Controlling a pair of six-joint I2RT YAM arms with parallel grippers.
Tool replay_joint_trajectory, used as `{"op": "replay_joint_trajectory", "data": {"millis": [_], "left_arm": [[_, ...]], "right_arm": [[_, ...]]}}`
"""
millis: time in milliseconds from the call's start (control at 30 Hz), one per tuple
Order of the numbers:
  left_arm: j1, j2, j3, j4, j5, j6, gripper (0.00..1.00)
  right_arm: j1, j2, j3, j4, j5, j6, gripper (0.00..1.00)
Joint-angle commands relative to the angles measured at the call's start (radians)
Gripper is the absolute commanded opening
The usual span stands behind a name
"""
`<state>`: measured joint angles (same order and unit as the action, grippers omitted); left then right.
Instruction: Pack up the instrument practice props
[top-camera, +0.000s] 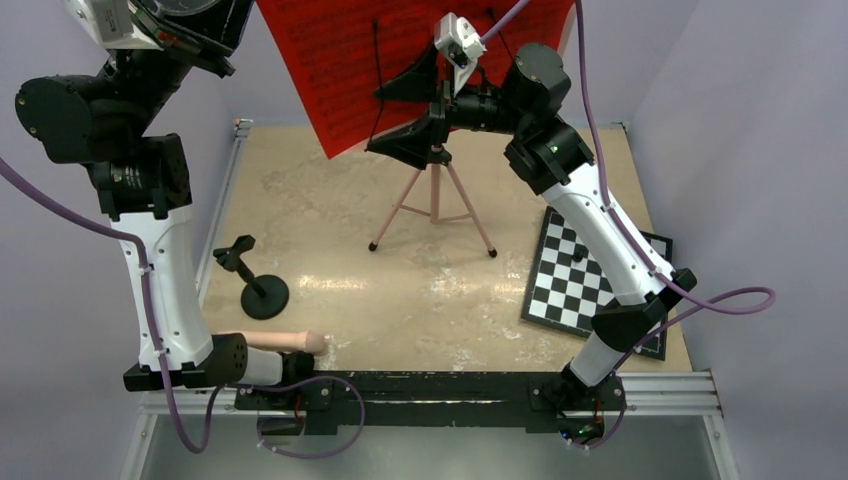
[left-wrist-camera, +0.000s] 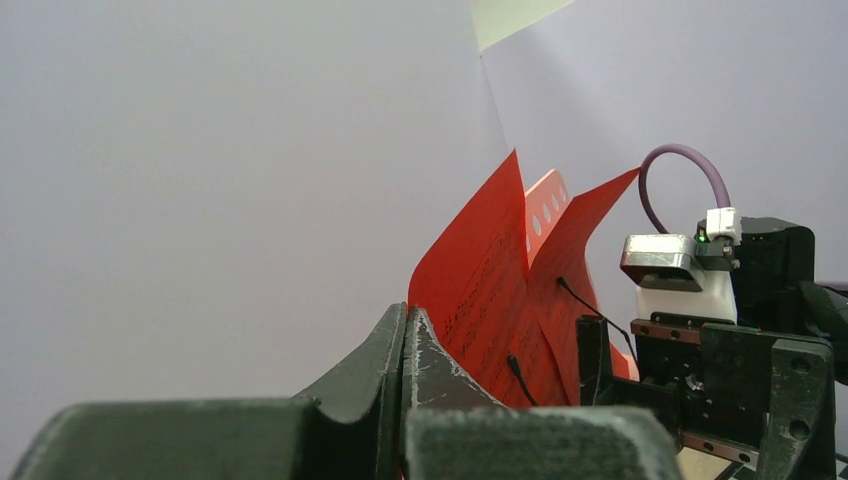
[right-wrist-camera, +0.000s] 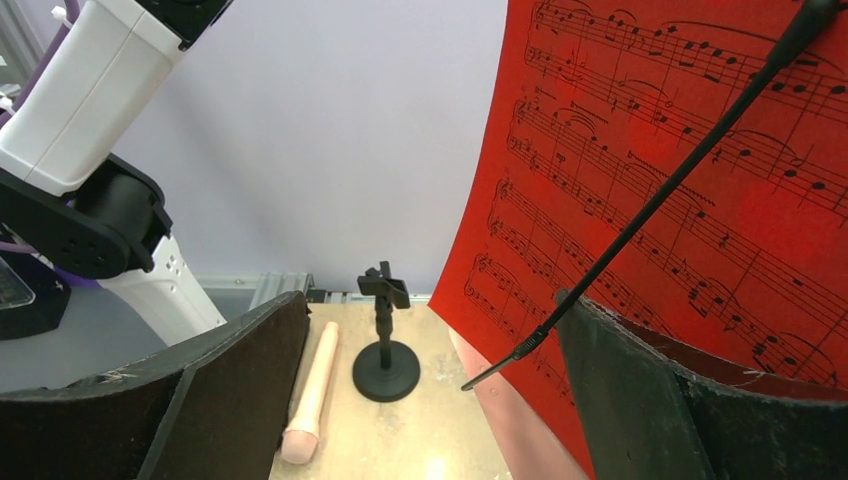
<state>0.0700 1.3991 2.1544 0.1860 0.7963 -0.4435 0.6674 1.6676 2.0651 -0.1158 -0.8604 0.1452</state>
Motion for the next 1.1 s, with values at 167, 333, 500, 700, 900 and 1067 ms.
{"op": "replay_joint_trajectory", "data": {"millis": [167, 333, 500, 700, 900, 1067], "left_arm": [[0.039, 0.018, 0.135, -0.008, -0.057, 0.043, 0.0], [0.105, 0.039, 0.231, -0.048, -0.099, 0.119, 0.0], [0.196, 0.031, 0.313, -0.132, -0.175, 0.258, 0.0], [0.311, 0.009, 0.361, -0.21, -0.275, 0.43, 0.0], [0.371, -0.047, 0.232, -0.203, -0.325, 0.65, 0.0], [0.373, -0.067, 0.106, -0.286, -0.222, 0.625, 0.0]], "right_arm": [[0.011, -0.035, 0.027, 0.008, -0.036, -0.015, 0.98], [0.011, -0.036, 0.021, 0.011, -0.037, -0.014, 0.98], [0.012, -0.034, 0.023, 0.015, -0.038, -0.013, 0.98], [0.011, -0.032, 0.022, 0.022, -0.042, -0.007, 0.98], [0.005, -0.041, 0.006, 0.039, -0.038, 0.021, 0.99], [-0.002, -0.083, -0.026, 0.01, -0.009, -0.024, 0.99]]}}
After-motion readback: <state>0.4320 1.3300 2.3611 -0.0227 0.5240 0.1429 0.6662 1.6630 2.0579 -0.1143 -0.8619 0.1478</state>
